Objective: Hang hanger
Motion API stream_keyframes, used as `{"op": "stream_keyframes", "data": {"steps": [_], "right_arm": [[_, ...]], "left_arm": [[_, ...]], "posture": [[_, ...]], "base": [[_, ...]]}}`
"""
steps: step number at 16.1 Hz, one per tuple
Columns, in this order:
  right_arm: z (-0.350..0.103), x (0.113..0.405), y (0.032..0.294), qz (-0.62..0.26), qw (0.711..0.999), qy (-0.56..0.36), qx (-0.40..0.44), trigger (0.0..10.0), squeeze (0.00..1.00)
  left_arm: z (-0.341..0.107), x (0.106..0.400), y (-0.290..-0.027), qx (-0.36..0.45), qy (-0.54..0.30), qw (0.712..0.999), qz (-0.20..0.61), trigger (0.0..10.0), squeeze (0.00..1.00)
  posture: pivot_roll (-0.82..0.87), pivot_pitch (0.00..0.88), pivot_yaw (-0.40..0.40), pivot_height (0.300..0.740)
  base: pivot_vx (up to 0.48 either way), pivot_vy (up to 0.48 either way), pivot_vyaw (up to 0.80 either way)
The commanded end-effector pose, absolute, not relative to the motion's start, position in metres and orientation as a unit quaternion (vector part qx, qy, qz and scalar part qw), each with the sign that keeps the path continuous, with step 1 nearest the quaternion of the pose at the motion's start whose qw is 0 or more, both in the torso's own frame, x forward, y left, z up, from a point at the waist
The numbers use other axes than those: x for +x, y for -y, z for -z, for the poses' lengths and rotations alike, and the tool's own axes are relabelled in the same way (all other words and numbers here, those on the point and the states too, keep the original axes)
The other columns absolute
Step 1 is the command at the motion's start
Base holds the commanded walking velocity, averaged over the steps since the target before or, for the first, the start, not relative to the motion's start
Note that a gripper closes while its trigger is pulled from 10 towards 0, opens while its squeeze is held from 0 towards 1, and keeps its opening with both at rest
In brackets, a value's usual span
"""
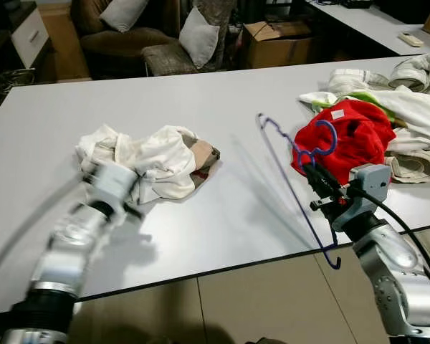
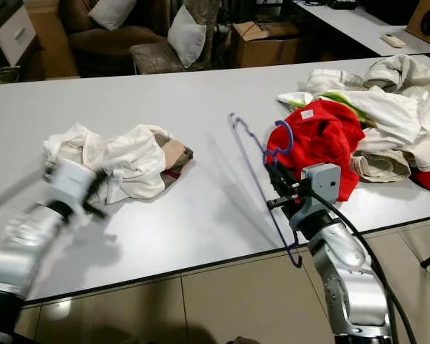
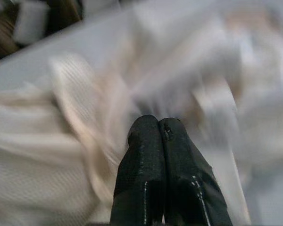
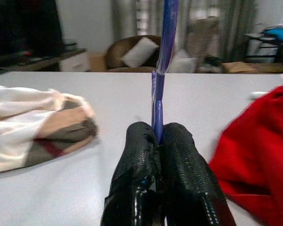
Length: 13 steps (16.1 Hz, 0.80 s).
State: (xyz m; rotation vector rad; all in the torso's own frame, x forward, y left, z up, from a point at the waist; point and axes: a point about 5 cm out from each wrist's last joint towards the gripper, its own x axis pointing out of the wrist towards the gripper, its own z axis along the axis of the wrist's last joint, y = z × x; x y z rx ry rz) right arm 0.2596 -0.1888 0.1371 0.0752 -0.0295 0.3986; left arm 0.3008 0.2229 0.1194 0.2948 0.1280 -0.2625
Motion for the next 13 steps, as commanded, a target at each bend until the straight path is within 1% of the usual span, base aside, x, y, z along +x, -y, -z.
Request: {"op": "stream_keyframes", "data": {"steps": [1,2,3,4,5,6,8,9,10,11,12,13], "right_arm": [[-0.147,0.257,0.188,-0.232,0.971,0.026,0.058,10.0,0.00],[-0.148,0.257,0.188,-0.239,0.969,0.025,0.063,10.0,0.00],[-0.150,0.249,0.185,-0.298,0.952,0.015,0.071,10.0,0.00],[-0.151,0.245,0.184,-0.326,0.942,0.009,0.085,10.0,0.00],[-0.154,0.240,0.183,-0.361,0.928,0.005,0.091,10.0,0.00],[-0.154,0.240,0.187,-0.365,0.927,-0.001,0.085,10.0,0.00],[-0.154,0.243,0.191,-0.351,0.933,-0.001,0.078,10.0,0.00],[-0.152,0.247,0.195,-0.324,0.944,-0.001,0.067,10.0,0.00],[-0.150,0.249,0.198,-0.304,0.950,-0.004,0.066,10.0,0.00],[-0.149,0.250,0.198,-0.296,0.953,-0.007,0.063,10.0,0.00],[-0.148,0.250,0.197,-0.288,0.956,-0.009,0.060,10.0,0.00],[-0.148,0.250,0.196,-0.288,0.956,-0.009,0.059,10.0,0.00]], "left_arm": [[-0.149,0.302,-0.220,0.083,0.019,0.984,0.154,0.0,0.00],[-0.155,0.301,-0.219,0.065,0.036,0.984,0.161,0.0,0.00],[-0.177,0.299,-0.216,0.013,0.093,0.978,0.188,0.0,0.00],[-0.182,0.299,-0.215,0.004,0.104,0.975,0.195,0.0,0.00],[-0.181,0.301,-0.215,0.017,0.086,0.976,0.198,0.0,0.00],[-0.158,0.302,-0.214,0.095,-0.006,0.975,0.199,9.9,0.00],[-0.139,0.297,-0.211,0.153,-0.063,0.962,0.219,10.0,0.00],[-0.129,0.292,-0.204,0.156,-0.076,0.955,0.241,10.0,0.67],[-0.124,0.287,-0.197,0.144,-0.086,0.951,0.258,10.0,1.00],[-0.119,0.286,-0.195,0.151,-0.095,0.950,0.256,10.0,1.00],[-0.112,0.287,-0.196,0.189,-0.109,0.948,0.232,10.0,1.00],[-0.111,0.289,-0.197,0.199,-0.111,0.947,0.224,10.0,1.00]], "posture": [[-0.11,0.000,0.000,0.740],[-0.11,0.000,0.000,0.740],[-0.11,0.000,-0.002,0.740],[-0.11,0.000,-0.002,0.740],[-0.10,0.000,-0.003,0.740],[-0.10,0.000,-0.003,0.740],[-0.10,0.000,-0.001,0.740],[-0.10,0.000,0.001,0.740],[-0.10,0.000,0.001,0.740],[-0.10,0.000,0.001,0.740],[-0.11,0.000,0.008,0.740],[-0.11,0.000,0.008,0.740]], "base": [[0.000,0.000,0.00],[0.000,0.000,0.00],[0.000,0.000,0.00],[0.000,0.000,0.00],[0.000,0.000,0.00],[0.000,0.000,0.00],[0.000,0.000,0.00],[0.000,0.000,0.00],[0.000,0.000,0.00],[0.000,0.000,0.00],[0.000,0.000,0.00],[0.000,0.000,0.00]]}}
